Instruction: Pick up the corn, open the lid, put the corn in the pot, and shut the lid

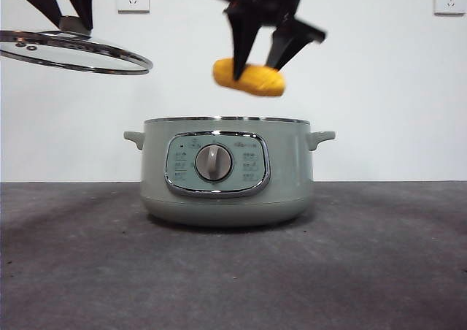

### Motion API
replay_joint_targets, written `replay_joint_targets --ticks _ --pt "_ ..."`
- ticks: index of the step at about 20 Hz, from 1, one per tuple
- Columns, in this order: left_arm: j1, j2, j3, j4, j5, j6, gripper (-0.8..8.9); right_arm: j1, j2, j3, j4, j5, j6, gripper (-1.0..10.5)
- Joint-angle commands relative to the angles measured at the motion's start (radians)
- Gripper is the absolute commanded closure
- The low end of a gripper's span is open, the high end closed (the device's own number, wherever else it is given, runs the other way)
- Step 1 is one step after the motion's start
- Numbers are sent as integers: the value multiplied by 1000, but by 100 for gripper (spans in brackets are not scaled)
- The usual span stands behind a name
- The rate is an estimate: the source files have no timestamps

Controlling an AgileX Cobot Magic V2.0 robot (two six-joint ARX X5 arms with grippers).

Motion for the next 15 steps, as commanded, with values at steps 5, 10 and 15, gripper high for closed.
replay_joint_targets --ticks 5,10,15 --pt "46 -25 10 31 60 12 826 3 218 163 35 11 -20 958" --pt "52 -25 10 31 60 12 826 11 314 163 64 17 -22 959" --pt "52 -25 10 28 63 12 826 23 353 162 92 54 -23 958"
